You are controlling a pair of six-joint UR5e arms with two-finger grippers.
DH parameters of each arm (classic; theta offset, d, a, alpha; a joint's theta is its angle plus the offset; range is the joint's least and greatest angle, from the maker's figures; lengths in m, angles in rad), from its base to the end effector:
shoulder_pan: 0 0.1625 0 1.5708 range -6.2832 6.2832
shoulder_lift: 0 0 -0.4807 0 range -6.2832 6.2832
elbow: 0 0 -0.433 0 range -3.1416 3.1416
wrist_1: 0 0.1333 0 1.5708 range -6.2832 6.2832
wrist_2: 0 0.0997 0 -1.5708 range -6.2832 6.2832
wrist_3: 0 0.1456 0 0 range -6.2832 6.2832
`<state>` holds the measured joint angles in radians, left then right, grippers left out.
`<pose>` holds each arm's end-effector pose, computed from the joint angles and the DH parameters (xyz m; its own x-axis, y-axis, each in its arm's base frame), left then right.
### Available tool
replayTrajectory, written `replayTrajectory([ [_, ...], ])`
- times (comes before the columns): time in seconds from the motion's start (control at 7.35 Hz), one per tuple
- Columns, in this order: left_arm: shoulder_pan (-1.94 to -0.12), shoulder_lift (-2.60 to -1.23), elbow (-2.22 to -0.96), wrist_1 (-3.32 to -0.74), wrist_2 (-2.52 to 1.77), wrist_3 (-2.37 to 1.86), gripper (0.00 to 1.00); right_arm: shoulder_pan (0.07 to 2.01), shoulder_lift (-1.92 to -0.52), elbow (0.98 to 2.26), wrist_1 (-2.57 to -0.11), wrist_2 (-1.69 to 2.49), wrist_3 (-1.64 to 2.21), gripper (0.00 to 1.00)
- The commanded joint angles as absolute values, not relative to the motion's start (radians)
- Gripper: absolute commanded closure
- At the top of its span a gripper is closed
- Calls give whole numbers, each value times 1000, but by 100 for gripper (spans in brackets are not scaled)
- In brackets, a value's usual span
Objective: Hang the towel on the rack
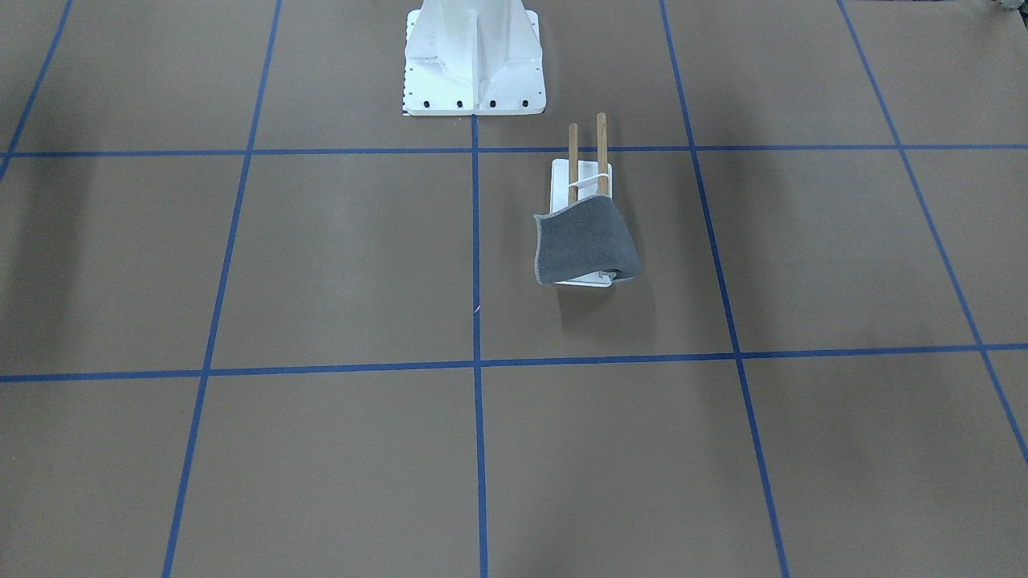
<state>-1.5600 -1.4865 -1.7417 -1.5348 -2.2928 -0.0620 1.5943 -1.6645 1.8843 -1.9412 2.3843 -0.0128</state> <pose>-0.0317 -0.4964 0.7081 0.7493 -0.0204 -0.6619 0.0357 0.9993 0.0096 0.0383 -0.4604 0.6605 0.6844 0.1125 0.7203 -0.0145 0.9899 -0.1408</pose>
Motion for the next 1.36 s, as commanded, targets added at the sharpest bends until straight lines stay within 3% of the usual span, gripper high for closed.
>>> replayTrajectory([
  [0.0, -1560, -1489, -1738, -1505, -2353, -63, 1, 1595, -1663, 1884, -1939, 2384, -12, 0],
  [0.41, -1560, -1488, -1736, -1506, -2353, -63, 1, 1594, -1663, 1803, -1792, 2379, -8, 0],
  [1.22, -1560, -1488, -1736, -1506, -2353, -63, 1, 1594, -1652, 1799, -1789, 2385, -6, 0],
])
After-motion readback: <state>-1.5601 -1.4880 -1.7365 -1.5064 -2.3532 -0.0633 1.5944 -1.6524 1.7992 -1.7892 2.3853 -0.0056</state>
